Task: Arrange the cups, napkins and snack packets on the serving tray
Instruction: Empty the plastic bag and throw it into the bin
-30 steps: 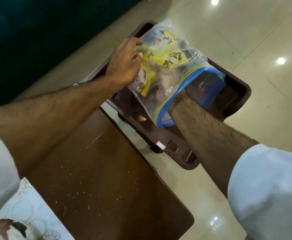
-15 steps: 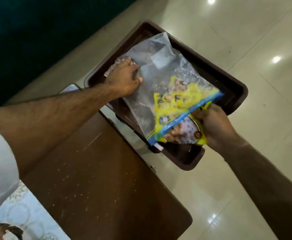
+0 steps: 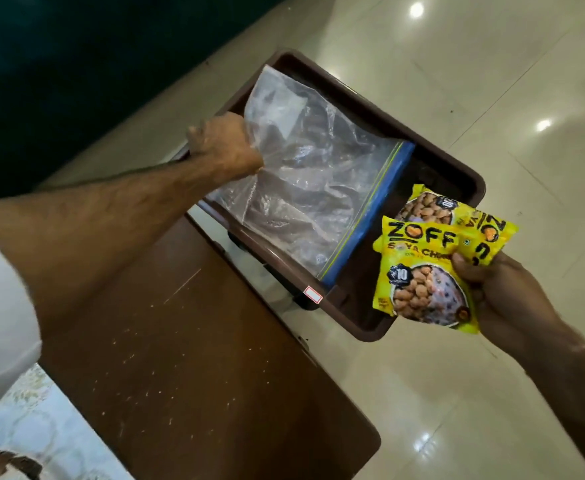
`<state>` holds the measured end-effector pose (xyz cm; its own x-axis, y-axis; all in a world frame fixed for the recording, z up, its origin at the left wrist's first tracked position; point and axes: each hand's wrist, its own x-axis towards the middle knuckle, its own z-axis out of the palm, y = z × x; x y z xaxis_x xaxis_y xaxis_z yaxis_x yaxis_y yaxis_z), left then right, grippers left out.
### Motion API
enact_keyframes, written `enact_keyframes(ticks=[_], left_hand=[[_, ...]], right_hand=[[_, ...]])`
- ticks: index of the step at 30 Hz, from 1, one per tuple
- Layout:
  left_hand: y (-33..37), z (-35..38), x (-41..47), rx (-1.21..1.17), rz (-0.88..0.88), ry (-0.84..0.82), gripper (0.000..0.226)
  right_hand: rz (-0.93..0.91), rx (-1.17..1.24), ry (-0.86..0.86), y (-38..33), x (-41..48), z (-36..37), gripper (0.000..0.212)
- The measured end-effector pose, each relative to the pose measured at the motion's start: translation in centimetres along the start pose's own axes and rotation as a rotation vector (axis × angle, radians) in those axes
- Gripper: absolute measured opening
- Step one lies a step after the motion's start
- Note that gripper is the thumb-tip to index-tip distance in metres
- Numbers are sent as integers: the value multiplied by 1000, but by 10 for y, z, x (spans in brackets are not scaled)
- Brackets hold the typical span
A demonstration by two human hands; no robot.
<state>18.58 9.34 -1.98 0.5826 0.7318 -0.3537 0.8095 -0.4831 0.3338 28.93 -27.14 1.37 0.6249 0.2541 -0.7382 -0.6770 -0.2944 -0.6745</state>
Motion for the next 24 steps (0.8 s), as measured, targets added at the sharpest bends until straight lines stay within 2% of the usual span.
enact_keyframes(ticks=[3,8,11,15,17,19,20,22,24], left_hand=[[-14,-23,-7,-354,-16,-42,27],[-55,-67,-15,-835,-96,-91,40],[-80,-86,-16,-990,-70,-187,34],[-92,-102,-24,-1165,36,-407,39],[-91,-107,-31,-1232,55,-509,42],[-88,-113,-37,-1288,61,-594,48],[-87,-116,-39,-1315,63,-640,51],[-84,-123,-44,-1339,57,-712,56],[-82,-129,-48,-1316,71,-785,57]], right_hand=[[-22,41,21,-1,4,24,30],[-84,60,-42,4,14,93,36],[-61,109,30,12,21,130,35],[-27,-6,155,27,19,143,26],[-134,-80,333,21,14,137,29],[-363,-281,497,4,7,132,55],[-521,-385,509,-8,4,131,68],[-739,-470,353,-37,-2,136,68],[-688,-314,-32,-73,-12,152,53]])
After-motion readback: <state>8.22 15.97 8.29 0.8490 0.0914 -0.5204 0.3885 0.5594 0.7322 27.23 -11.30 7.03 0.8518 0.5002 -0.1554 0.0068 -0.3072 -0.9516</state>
